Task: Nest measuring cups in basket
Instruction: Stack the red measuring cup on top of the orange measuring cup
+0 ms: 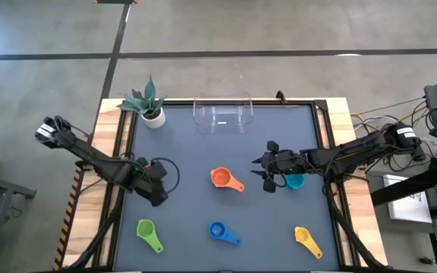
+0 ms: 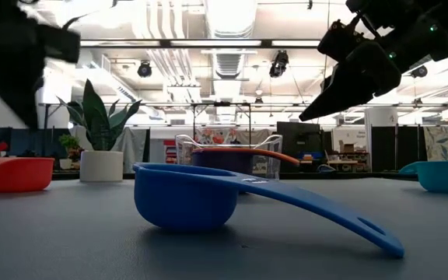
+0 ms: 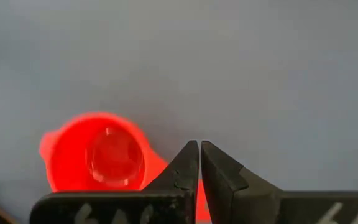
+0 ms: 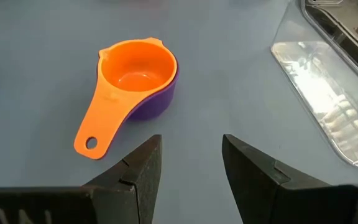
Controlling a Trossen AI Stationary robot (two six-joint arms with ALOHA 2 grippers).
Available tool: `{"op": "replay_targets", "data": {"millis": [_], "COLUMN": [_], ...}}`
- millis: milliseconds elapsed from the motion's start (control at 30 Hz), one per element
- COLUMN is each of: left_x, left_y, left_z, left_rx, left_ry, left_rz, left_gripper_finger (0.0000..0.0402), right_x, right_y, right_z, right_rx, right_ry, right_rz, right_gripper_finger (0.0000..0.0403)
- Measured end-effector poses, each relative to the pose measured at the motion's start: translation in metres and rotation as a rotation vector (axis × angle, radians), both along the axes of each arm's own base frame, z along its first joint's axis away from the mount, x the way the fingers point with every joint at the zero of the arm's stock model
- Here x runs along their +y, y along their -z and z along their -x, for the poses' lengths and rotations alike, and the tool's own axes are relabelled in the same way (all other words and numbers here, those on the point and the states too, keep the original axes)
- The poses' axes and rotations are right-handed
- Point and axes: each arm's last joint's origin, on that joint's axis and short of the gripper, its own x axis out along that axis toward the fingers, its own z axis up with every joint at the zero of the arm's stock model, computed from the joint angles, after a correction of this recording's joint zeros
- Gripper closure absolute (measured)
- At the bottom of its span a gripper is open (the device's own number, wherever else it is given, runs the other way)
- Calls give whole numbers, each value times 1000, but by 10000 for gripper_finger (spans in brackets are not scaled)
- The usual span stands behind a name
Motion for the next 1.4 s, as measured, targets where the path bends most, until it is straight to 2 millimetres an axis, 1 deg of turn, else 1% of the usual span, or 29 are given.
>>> {"op": "replay_targets", "data": {"millis": [67, 133, 267, 433, 533, 600, 733, 867, 1133, 1267, 1400], "left_x": [1, 0, 1, 2, 3, 4, 6, 5, 2, 0, -2], "left_y": [9, 15, 25, 27, 23, 20, 18, 24, 46, 45, 37], "left_z": [3, 5, 7, 6, 2, 0, -3, -6, -10, -13, -20], "left_rx": [48, 88, 131, 147, 129, 115, 94, 123, 349, 426, 429], "left_ry": [-5, -13, -31, -58, -93, -127, -192, -223, -242, -223, -168], "left_rz": [17, 39, 34, -25, -37, -38, -25, -29, -46, -87, -136], "left_gripper_finger": [390, 370, 300, 202, 162, 145, 136, 135, 137, 145, 160], "right_x": [0, 0, 0, 0, 0, 0, 0, 0, 0, 0, 0], "right_y": [0, 0, 0, 0, 0, 0, 0, 0, 0, 0, 0], "right_z": [0, 0, 0, 0, 0, 0, 0, 0, 0, 0, 0], "right_rx": [0, -1, -2, -2, -2, -1, -5, -6, -6, -6, -6], "right_ry": [0, -1, -2, -2, -2, -3, -3, -4, -7, -7, -7], "right_rz": [0, 1, 2, 1, 0, -1, -1, -2, -4, -4, -4], "right_gripper_finger": [243, 243, 243, 243, 243, 243, 243, 243, 243, 243, 243]}}
